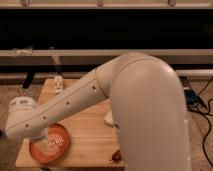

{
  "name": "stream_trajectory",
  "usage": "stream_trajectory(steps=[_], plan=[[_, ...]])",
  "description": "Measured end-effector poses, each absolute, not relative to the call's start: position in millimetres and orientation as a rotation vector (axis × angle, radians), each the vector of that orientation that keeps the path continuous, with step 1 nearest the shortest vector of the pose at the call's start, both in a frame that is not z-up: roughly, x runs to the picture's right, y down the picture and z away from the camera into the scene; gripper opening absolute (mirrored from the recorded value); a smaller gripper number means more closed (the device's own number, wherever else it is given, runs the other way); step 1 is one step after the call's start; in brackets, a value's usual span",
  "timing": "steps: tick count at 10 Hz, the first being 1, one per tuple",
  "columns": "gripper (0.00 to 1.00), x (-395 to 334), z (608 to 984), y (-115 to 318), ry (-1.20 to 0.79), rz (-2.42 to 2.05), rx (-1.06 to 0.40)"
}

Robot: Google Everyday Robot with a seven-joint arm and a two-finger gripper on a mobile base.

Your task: Drag the ceramic bowl in a circle

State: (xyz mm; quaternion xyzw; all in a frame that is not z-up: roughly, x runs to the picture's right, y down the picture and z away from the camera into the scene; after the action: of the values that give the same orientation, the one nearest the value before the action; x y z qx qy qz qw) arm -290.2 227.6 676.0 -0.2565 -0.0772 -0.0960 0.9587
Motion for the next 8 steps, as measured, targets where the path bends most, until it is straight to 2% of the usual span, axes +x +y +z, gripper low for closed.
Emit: stream_trajectory(steps=[2,8], plan=[[0.80,-301.7,693.5,250.5,-0.150,-0.214,-0.570],[0.80,-304.2,720.9,263.8,-0.156,-0.186,-0.677]])
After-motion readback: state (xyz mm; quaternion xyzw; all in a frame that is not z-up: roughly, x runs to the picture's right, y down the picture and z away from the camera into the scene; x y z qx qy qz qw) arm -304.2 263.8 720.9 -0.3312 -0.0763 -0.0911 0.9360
